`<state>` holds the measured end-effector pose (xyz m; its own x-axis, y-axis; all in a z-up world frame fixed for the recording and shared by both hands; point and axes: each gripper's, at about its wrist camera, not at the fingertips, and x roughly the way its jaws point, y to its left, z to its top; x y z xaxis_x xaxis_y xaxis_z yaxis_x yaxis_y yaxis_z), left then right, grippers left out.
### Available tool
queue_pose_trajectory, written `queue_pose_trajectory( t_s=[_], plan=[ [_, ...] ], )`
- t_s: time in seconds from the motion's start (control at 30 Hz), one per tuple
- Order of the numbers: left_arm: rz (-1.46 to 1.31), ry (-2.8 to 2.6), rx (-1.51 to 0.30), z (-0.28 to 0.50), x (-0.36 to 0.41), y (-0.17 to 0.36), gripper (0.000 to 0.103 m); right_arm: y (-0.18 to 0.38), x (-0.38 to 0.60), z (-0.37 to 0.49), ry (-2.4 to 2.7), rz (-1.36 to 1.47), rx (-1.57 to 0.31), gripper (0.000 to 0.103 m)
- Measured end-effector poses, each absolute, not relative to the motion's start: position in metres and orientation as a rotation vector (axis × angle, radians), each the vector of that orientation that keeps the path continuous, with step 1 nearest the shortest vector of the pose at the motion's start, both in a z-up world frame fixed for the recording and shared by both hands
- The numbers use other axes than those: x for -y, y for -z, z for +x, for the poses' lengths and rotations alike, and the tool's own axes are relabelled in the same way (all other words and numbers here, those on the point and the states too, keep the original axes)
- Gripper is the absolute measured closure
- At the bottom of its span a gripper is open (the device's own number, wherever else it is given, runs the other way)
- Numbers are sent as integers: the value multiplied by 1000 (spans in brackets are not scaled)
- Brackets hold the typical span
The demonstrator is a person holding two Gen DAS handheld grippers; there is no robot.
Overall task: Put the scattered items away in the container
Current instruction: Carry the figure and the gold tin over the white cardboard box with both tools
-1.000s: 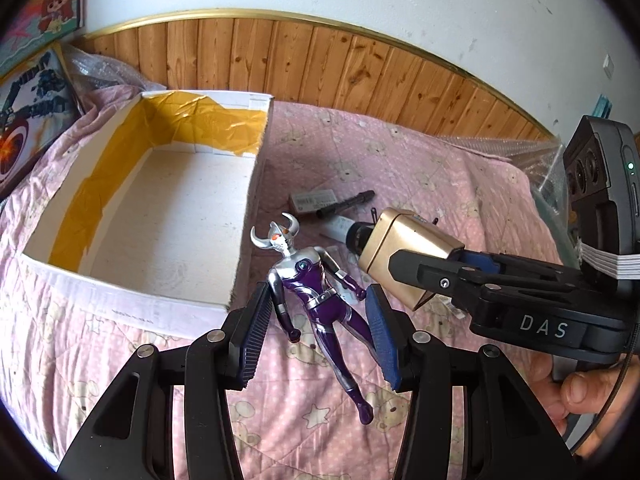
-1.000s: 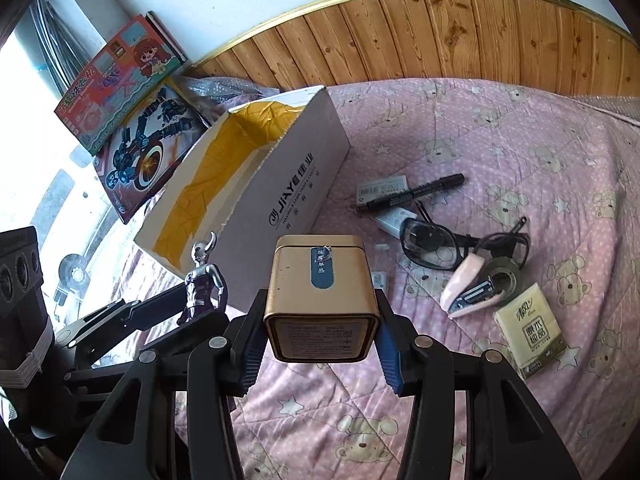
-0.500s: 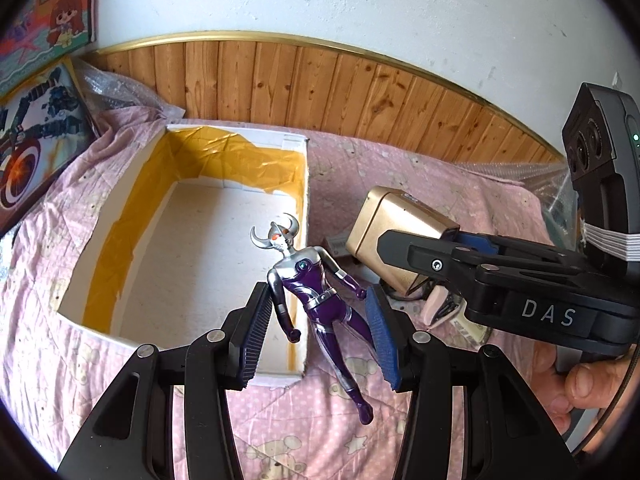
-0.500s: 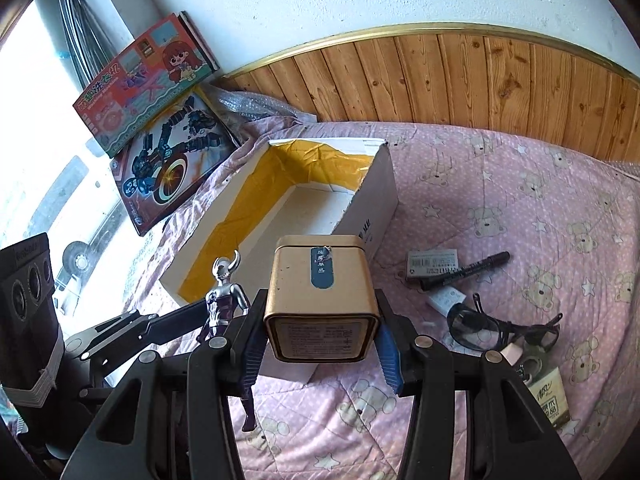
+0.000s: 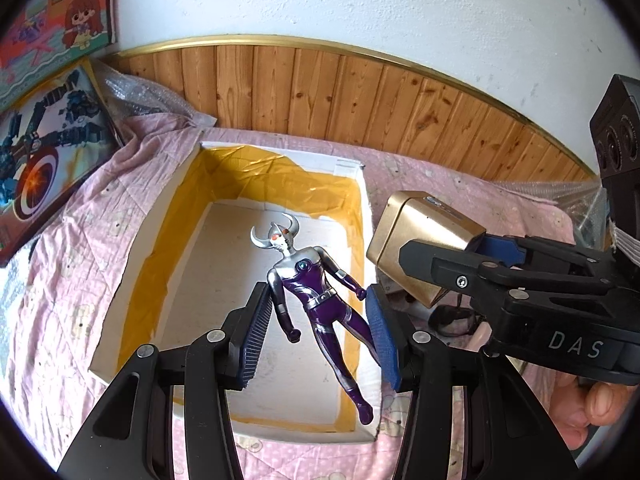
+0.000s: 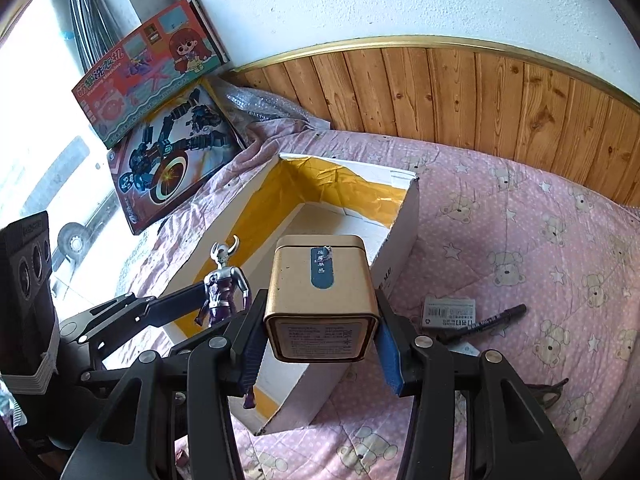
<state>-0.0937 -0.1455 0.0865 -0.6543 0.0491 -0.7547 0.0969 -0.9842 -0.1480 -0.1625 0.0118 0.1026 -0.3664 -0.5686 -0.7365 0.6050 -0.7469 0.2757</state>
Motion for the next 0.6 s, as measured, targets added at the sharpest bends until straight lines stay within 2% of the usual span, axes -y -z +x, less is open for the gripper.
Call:
queue_pose_trajectory(
  t_s=[0.33, 0.6],
  plan=[
    [1327, 2726, -370, -124, 180, -82, 53, -106, 22, -185, 2118, 1119, -136, 53],
    [1350, 2664, -366, -160, 203, -72, 53, -105, 32, -207, 2098, 1136, -121, 53]
  ],
)
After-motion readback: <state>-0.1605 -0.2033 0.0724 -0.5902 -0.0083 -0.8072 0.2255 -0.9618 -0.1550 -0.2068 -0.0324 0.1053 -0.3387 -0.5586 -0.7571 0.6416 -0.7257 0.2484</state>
